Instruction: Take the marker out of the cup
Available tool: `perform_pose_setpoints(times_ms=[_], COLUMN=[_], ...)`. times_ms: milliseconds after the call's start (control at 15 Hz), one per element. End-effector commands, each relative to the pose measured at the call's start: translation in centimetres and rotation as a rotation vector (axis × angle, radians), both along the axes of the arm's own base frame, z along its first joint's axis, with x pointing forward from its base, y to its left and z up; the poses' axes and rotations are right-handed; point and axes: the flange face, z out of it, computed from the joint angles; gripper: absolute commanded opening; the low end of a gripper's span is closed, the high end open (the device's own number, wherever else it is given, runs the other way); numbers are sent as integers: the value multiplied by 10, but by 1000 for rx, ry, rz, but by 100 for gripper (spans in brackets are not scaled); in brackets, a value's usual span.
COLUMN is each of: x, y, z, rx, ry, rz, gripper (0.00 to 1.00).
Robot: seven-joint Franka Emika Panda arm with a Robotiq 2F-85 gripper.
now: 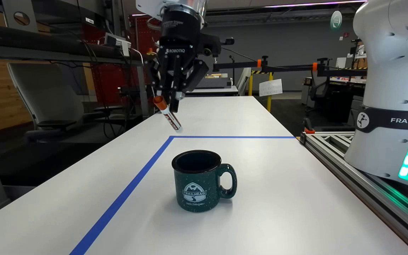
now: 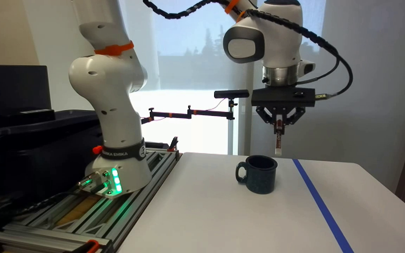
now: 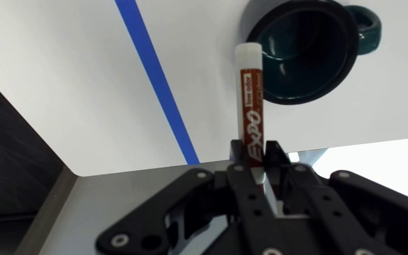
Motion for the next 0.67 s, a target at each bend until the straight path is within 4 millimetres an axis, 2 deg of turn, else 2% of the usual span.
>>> perform_pose_setpoints(times_ms=[0, 333, 600], x=[7, 13, 14], y=[-15, -41, -57], z=[8, -21, -47], rx=[-78, -158, -148], ry=[-10, 85, 153], rz=[-118, -262, -335], gripper=[5, 5, 5])
